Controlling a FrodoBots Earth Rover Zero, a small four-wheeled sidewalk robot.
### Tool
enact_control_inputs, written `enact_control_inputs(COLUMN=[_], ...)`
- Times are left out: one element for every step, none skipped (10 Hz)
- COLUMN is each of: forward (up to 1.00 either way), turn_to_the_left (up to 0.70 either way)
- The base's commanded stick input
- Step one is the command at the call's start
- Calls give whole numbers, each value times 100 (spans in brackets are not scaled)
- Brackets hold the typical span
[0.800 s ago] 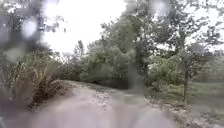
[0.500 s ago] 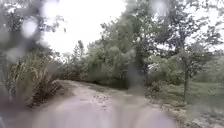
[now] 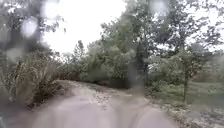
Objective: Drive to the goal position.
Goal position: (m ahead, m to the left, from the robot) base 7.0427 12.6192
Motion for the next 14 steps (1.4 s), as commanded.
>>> enact_control_inputs(forward=[45, 45, 45, 45, 45, 45, 45, 45, 45, 45, 45, 45, 45, 45], turn_to_the_left=[0, 0, 0, 0, 0, 0, 0, 0, 0, 0, 0, 0, 0, 0])
